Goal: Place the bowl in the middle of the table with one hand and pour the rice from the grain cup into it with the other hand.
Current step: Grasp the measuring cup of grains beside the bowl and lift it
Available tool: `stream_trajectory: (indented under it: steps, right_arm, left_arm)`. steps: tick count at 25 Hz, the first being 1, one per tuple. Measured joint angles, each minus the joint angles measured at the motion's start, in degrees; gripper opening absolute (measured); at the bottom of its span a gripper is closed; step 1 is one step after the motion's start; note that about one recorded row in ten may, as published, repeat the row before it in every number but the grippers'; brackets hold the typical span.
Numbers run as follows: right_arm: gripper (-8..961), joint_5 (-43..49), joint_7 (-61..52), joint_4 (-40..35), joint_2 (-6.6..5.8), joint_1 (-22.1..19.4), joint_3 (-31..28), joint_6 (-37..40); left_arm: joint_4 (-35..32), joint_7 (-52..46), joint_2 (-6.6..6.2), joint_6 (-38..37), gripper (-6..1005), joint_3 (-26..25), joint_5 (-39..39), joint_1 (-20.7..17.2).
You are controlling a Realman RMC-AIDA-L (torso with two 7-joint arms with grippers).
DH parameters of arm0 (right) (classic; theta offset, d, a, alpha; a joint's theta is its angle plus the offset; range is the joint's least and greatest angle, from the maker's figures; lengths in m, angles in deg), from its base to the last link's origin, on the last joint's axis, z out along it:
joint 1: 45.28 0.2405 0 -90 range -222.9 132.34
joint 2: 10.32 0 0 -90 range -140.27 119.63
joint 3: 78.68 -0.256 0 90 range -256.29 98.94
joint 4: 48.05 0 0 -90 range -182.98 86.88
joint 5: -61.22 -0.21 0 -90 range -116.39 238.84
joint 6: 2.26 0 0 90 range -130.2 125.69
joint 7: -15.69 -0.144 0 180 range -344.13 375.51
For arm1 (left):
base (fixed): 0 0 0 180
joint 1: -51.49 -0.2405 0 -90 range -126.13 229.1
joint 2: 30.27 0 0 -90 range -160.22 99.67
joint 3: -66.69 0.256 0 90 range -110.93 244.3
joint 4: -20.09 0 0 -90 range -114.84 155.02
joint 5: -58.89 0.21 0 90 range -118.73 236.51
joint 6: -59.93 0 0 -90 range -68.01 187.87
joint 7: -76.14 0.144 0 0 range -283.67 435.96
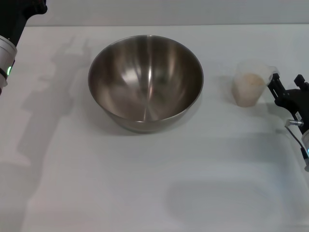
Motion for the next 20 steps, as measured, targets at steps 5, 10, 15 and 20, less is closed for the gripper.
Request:
stream_trajectory:
  steps: [5, 10, 15, 20]
  right_arm:
    - [689, 0.0, 0.0, -0.2, -0.06, 0.4, 0.0, 0.0]
    - [689, 0.0, -0.1, -0.2, -0.08, 0.7, 0.0, 0.0]
    - [648, 0.0, -0.1, -0.6, -0.11, 0.9, 0.0, -0.4]
    - [476, 0.3, -0.1, -1.0, -0.16, 1.2, 0.5, -0.5]
  left_arm:
    - [0.2, 0.0, -0.03, -0.1, 377, 0.0, 0.0, 0.0]
    - [0.4, 0.0, -0.08, -0.1, 377, -0.1, 0.0, 0.0]
    - [0.5, 0.0, -0.09, -0.1, 377, -0.2, 0.0, 0.0]
    - [0.7, 0.1, -0.09, -0.6, 377, -0.2, 0.0, 0.0]
